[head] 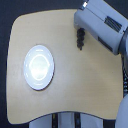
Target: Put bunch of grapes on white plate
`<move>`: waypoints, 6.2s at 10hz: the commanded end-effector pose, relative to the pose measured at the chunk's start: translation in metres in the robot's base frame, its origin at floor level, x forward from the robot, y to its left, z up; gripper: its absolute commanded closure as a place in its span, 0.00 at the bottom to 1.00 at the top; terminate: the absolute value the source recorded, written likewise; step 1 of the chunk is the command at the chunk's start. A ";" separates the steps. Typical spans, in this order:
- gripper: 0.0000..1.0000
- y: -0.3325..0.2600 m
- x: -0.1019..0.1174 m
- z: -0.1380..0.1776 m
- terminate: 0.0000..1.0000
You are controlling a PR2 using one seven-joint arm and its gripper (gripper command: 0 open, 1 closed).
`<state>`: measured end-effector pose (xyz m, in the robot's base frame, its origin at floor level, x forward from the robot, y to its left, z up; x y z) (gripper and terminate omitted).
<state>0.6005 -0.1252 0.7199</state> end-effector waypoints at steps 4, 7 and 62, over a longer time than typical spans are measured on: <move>1.00 0.010 -0.020 0.109 0.00; 1.00 0.019 -0.032 0.150 0.00; 0.00 0.239 -0.103 0.181 0.00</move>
<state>0.4766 0.1315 0.8589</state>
